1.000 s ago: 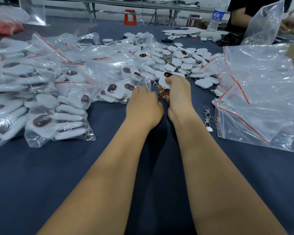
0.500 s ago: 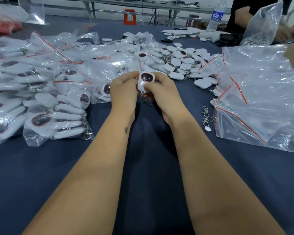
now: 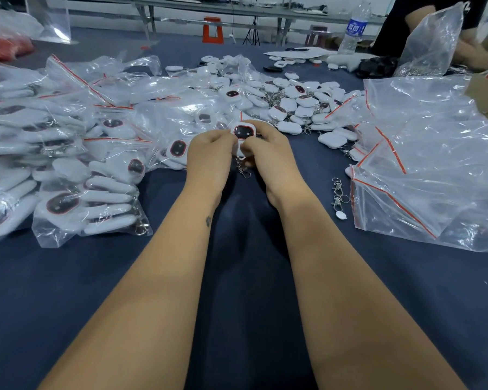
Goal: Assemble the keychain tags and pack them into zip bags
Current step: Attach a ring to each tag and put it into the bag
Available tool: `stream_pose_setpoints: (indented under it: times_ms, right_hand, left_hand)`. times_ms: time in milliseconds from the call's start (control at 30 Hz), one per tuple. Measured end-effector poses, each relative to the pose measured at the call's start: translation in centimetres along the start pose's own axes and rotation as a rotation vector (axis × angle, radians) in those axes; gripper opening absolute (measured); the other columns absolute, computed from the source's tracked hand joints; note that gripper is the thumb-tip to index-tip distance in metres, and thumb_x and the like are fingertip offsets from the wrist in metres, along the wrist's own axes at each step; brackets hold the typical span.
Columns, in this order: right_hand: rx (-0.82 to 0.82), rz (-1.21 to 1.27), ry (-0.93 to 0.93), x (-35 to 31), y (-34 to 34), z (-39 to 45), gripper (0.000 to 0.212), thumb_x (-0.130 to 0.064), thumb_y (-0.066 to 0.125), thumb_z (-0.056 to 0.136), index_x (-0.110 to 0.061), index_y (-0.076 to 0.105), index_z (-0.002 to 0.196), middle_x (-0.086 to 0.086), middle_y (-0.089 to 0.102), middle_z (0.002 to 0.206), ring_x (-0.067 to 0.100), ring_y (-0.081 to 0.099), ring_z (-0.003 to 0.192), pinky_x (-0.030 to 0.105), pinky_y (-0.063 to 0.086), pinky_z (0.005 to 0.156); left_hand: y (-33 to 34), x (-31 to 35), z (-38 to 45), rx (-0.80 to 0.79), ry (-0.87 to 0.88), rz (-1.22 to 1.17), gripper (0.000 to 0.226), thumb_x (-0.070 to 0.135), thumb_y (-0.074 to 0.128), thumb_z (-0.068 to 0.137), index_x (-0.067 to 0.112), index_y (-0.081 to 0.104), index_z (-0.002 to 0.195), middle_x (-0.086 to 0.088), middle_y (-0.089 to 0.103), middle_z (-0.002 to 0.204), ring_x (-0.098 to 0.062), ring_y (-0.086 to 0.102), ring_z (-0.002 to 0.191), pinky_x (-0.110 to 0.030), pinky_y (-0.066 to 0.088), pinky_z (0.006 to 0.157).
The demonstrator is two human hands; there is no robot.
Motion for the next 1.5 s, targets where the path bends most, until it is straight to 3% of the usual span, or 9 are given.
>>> stream_pose_setpoints:
  times_ms: [100,300,500,800,967,1200,1367,1433,1500]
  right_hand:
    - [-0.012,0.032,0.005,-0.1,0.1,0.0,0.025,-0.006,0.050,0.092,-0.019,0.069,0.102,-0.005,0.065,0.082,-0.001,0.058,0.060,0.014,0.047,0.053]
    - [0.019,-0.021,-0.016,0.1,-0.2,0.1,0.020,-0.010,0.052,0.095,-0.020,0.066,0.104,-0.004,0.065,0.088,-0.004,0.060,0.062,0.013,0.048,0.055]
    - [0.000,-0.050,-0.008,0.1,-0.2,0.1,0.023,-0.008,0.050,0.094,-0.020,0.065,0.106,-0.003,0.065,0.086,0.002,0.061,0.067,0.014,0.049,0.056]
    - [-0.025,-0.041,-0.040,-0.5,0.0,-0.2,0.023,-0.005,0.051,0.092,-0.023,0.066,0.095,-0.009,0.062,0.073,-0.004,0.058,0.057,0.013,0.046,0.052]
    - [-0.032,-0.011,-0.016,-0.5,0.2,-0.3,0.026,-0.002,0.049,0.092,-0.016,0.067,0.105,-0.002,0.063,0.084,0.005,0.059,0.066,0.014,0.046,0.053]
    - [-0.030,0.000,0.000,-0.3,0.2,-0.3,0.028,-0.001,0.049,0.092,-0.011,0.067,0.110,0.003,0.064,0.085,0.000,0.060,0.057,0.014,0.046,0.050]
    - [0.130,0.011,-0.006,-0.3,-0.9,0.0,0.014,-0.011,0.053,0.093,-0.018,0.064,0.097,0.004,0.064,0.088,0.011,0.055,0.066,0.022,0.045,0.057]
    - [0.259,0.048,-0.034,-0.7,-2.1,0.1,0.009,-0.012,0.056,0.093,-0.020,0.062,0.093,-0.001,0.061,0.084,0.010,0.052,0.068,0.017,0.042,0.058]
    - [0.347,0.166,-0.050,-1.1,-3.1,0.1,0.011,-0.011,0.059,0.093,-0.021,0.058,0.088,-0.005,0.060,0.076,0.010,0.052,0.067,0.017,0.041,0.057]
  left_hand:
    - [0.1,0.1,0.1,-0.022,0.030,0.054,0.035,0.006,0.051,0.087,0.020,0.052,0.055,0.012,0.042,0.048,-0.007,0.034,0.049,-0.020,0.031,0.049]
    - [0.2,-0.1,0.0,-0.025,0.048,0.101,0.026,0.012,0.051,0.091,0.024,0.073,0.082,0.014,0.062,0.061,-0.006,0.053,0.061,-0.023,0.044,0.066]
    - [0.3,-0.1,-0.2,-0.037,0.029,0.079,0.024,0.012,0.054,0.089,0.020,0.065,0.069,0.014,0.055,0.054,-0.007,0.047,0.055,-0.024,0.039,0.061]
    - [0.2,0.0,-0.2,-0.015,0.014,0.096,0.019,0.016,0.054,0.090,0.014,0.055,0.072,0.002,0.047,0.062,-0.014,0.039,0.062,-0.029,0.034,0.063]
    - [0.2,-0.1,-0.1,0.016,0.007,0.092,0.014,0.017,0.055,0.093,0.011,0.065,0.099,0.004,0.059,0.075,-0.007,0.050,0.063,-0.012,0.041,0.055]
    - [0.0,0.1,0.1,0.057,0.046,0.160,0.019,0.019,0.054,0.093,0.006,0.065,0.102,0.000,0.062,0.083,-0.011,0.052,0.071,-0.021,0.043,0.063]
    - [0.1,0.3,0.2,0.027,0.082,0.121,0.020,0.017,0.055,0.090,0.019,0.062,0.071,0.008,0.051,0.060,-0.012,0.043,0.059,-0.026,0.039,0.061]
    - [-0.3,0.5,0.2,0.077,0.114,0.176,0.013,0.013,0.059,0.088,0.022,0.067,0.084,0.004,0.063,0.076,-0.015,0.055,0.071,-0.032,0.049,0.071]
    - [-0.8,0.7,0.1,0.130,0.150,0.284,0.026,0.007,0.060,0.084,0.024,0.064,0.103,0.005,0.065,0.086,-0.013,0.061,0.076,-0.024,0.051,0.074]
Point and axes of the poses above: each hand's wrist, its own z-axis towards the middle knuckle, its own y-axis out of the palm, x = y × z, the point moved 7 cm from there along z, towards the middle knuckle
